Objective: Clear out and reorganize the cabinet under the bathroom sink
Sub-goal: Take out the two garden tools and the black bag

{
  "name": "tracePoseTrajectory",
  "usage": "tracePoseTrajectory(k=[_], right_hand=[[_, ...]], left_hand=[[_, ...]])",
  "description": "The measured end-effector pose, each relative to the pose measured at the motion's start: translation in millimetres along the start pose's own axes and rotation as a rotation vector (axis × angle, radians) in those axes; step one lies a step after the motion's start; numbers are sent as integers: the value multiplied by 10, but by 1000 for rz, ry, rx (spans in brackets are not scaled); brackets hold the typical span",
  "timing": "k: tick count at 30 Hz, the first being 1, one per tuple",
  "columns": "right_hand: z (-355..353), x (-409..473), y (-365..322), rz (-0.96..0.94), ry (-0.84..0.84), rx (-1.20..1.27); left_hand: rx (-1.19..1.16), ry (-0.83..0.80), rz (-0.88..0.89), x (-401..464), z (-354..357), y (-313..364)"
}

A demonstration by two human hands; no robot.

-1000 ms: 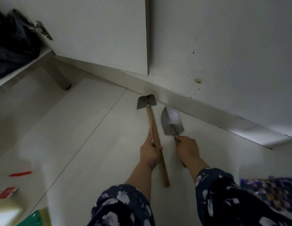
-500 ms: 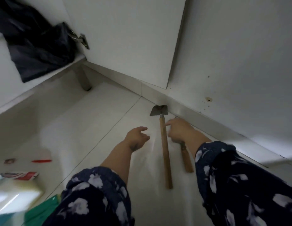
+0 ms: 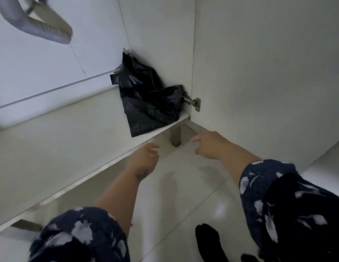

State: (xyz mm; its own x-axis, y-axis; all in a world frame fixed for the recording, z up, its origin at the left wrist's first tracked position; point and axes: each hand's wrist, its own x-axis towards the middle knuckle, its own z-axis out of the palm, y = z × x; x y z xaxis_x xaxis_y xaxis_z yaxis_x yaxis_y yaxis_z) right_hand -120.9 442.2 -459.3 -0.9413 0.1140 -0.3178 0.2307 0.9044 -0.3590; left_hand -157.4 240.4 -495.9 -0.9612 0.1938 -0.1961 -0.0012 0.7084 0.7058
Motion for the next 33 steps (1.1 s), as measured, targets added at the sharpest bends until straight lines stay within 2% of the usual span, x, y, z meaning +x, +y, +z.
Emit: tracePoseTrajectory(k=[6, 12, 16, 19, 25, 30, 33], right_hand=[[-230, 1157, -499, -178, 147, 22], [-400, 2205, -857, -343, 293, -152], [-580, 2870, -1040, -377, 388, -217], [-638, 3307, -1120, -315, 354, -197], [-365, 3819, -1062, -198, 64, 127], [-206, 3957, -1041, -158, 66, 35], [-184, 3931, -1044, -119, 80, 155]], left_hand=[[-16, 135, -53, 1038, -440, -102], [22, 211, -93, 1980, -649, -177], [6, 230, -120, 2549, -697, -235], [-22, 237, -150, 2973, -700, -260], [-2, 234, -164, 3484, -709, -280], [-90, 196, -190, 3585, -695, -318], [-217, 205, -194, 3503, -711, -357]])
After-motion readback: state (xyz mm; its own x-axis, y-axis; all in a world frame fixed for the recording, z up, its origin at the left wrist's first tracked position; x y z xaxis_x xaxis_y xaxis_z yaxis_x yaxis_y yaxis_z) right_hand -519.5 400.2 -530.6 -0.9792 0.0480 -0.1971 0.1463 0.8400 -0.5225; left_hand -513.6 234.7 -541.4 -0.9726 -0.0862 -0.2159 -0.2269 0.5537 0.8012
